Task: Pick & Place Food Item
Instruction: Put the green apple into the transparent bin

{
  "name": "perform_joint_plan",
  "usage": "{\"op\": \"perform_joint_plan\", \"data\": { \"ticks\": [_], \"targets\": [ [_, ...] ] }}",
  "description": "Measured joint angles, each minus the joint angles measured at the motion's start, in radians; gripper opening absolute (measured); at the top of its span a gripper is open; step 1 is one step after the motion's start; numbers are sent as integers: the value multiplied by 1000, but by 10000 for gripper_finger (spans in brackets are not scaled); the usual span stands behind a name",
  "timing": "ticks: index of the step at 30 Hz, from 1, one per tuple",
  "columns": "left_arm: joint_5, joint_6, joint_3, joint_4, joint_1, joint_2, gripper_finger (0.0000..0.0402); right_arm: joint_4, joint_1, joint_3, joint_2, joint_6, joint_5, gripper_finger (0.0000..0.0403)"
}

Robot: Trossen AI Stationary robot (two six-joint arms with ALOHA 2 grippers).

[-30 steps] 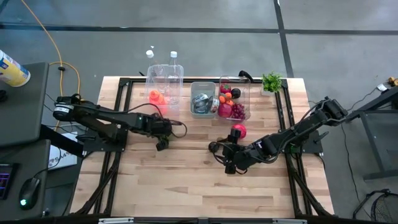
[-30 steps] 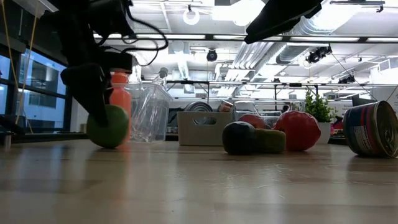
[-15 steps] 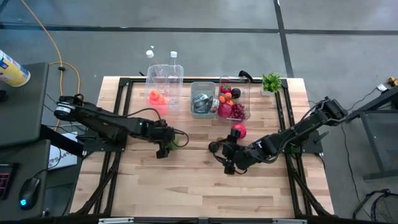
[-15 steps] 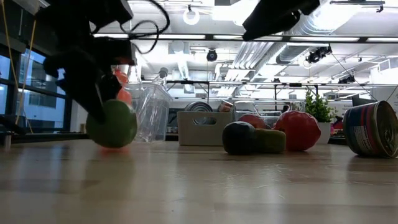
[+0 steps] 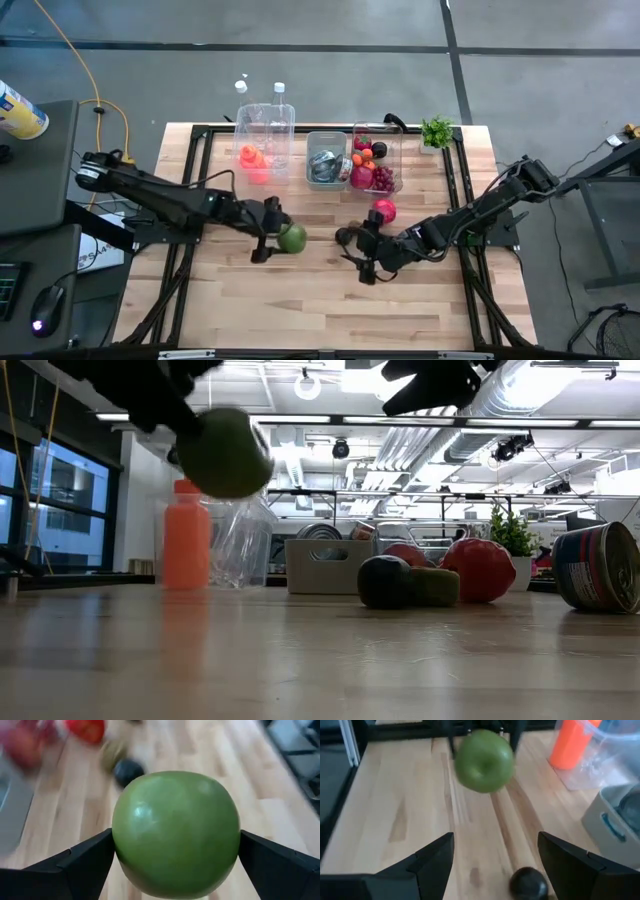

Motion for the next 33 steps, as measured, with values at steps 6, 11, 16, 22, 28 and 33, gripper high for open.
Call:
{"op": "perform_joint_plan", "data": {
  "ticks": [6, 11, 16, 22, 28, 33],
  "targets": [
    [18, 136, 1, 57, -68, -21, 385, 24, -9, 0, 0, 85, 1, 275],
    [-72, 242, 1, 57, -124, -21, 385, 31, -11, 0, 0, 57, 2, 275],
    [-210, 257, 1, 56, -168, -21, 385, 18, -14, 0, 11, 32, 0, 275],
    [-213, 254, 1, 52, -178, -21, 385, 26, -34, 1, 53, 10, -6, 276],
    [-213, 244, 1, 42, -177, -21, 385, 30, -82, -1, 100, 10, -59, 309],
    [-213, 224, 3, 24, -168, -21, 385, 56, -119, 0, 151, 12, -104, 365]
  ]
}}
